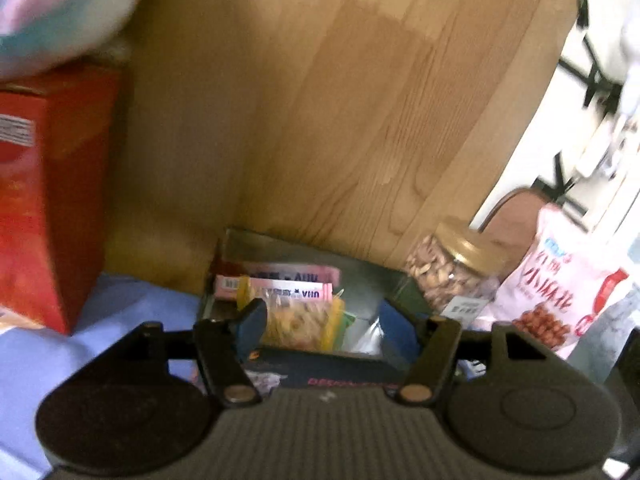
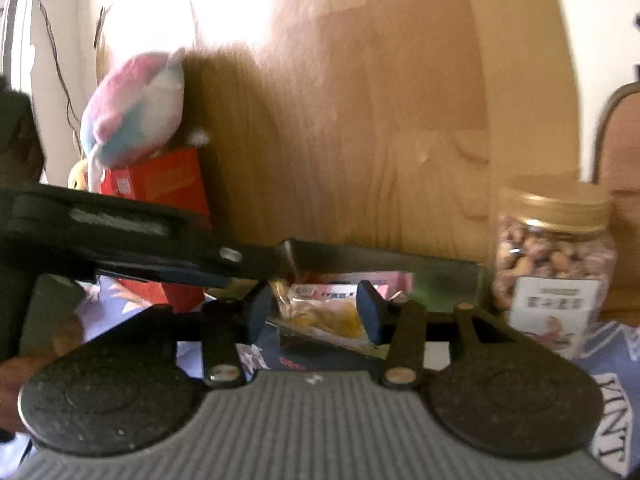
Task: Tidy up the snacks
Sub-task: 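Carry the yellow-strip packet into the black tin box and release, then move the left tool to the white-wrapped bread packet and grasp it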
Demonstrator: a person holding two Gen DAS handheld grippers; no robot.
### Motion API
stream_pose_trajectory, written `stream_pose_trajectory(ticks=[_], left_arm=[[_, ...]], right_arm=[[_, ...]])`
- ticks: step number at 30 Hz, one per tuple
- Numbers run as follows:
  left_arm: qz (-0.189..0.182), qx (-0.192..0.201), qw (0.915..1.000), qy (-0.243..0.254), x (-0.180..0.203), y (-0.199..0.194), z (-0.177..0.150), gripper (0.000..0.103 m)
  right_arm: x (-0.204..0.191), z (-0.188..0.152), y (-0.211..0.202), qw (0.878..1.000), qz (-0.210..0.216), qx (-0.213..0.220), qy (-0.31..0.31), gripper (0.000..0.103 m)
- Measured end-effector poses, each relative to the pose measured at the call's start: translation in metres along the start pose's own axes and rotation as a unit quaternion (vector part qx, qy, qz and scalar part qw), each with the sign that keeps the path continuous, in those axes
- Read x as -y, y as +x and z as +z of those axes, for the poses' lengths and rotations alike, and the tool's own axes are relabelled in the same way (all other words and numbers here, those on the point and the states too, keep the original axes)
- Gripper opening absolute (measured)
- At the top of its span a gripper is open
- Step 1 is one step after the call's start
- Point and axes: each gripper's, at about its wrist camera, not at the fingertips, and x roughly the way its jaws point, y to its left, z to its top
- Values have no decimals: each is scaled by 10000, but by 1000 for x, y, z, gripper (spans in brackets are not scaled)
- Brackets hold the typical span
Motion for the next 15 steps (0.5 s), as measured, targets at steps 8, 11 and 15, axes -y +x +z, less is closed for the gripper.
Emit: stream_pose_trajectory(ticks=[8, 11, 15], left_arm=[[602, -635, 9935, -733, -46, -46, -61, 64], [825, -843, 9880, -994, -61, -52, -87, 64], [740, -930, 9829, -1409, -73, -63, -113, 62]], right_arm=[[-10, -41, -20, 9902, 900, -867, 631, 50], [-28, -57, -6, 9810, 1168, -1414, 636, 49], [-51, -69, -2, 9723, 1359, -1792, 636, 45]])
